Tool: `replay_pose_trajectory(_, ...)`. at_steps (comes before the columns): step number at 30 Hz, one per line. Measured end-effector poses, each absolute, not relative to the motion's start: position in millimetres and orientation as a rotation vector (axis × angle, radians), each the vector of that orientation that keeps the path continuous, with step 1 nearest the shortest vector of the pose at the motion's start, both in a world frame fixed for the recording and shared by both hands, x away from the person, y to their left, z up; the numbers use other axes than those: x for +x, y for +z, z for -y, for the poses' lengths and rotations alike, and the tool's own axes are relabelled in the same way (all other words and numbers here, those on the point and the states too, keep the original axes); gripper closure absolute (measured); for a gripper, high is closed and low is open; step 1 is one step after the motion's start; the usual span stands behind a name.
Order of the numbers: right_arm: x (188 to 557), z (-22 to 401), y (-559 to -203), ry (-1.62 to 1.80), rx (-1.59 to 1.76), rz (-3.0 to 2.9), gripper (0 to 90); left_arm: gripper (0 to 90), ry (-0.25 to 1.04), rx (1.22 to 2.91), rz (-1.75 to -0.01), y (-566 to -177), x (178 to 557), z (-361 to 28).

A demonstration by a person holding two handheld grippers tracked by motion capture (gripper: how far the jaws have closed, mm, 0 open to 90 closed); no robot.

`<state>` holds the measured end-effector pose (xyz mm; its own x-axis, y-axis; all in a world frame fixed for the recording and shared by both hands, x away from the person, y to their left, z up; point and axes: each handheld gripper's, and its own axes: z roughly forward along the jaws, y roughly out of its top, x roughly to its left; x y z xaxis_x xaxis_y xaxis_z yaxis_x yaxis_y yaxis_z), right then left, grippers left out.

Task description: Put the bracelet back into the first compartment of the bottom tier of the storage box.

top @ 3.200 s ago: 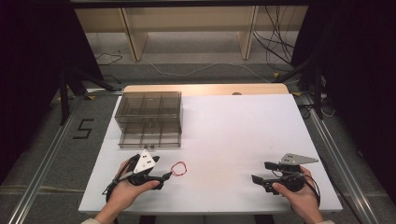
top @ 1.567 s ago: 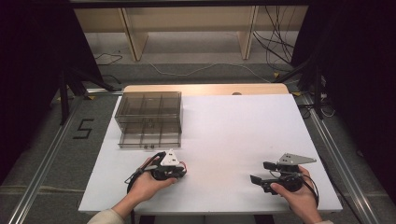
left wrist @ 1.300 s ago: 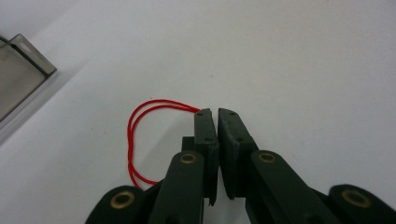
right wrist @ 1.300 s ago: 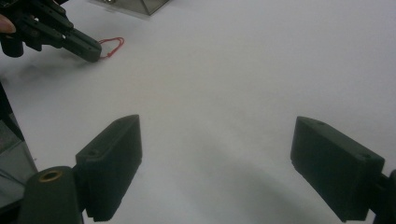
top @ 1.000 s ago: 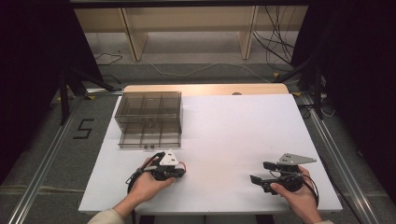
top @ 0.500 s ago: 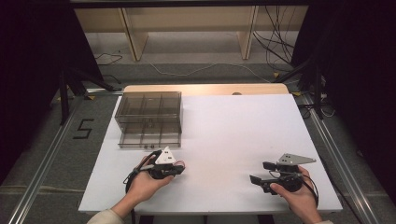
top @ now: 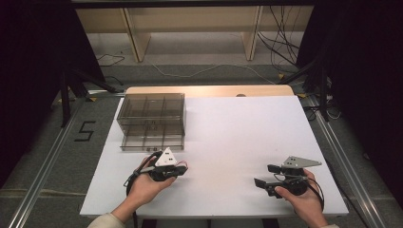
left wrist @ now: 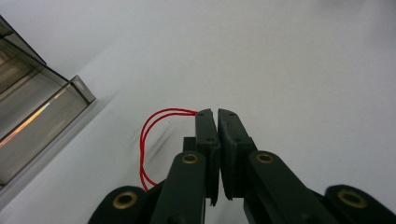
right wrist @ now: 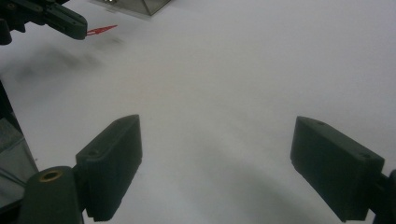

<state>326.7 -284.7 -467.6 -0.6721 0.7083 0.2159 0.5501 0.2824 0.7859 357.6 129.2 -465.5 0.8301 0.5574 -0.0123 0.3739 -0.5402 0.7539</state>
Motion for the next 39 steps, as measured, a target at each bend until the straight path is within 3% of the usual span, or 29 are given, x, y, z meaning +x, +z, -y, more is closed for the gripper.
replay_pose_trajectory(39,326.8,284.6,-467.6,1.339,1.176,-2.368,17.4,87.2,0.394,2.16,-0.728,-450.9,363.6,-150.1)
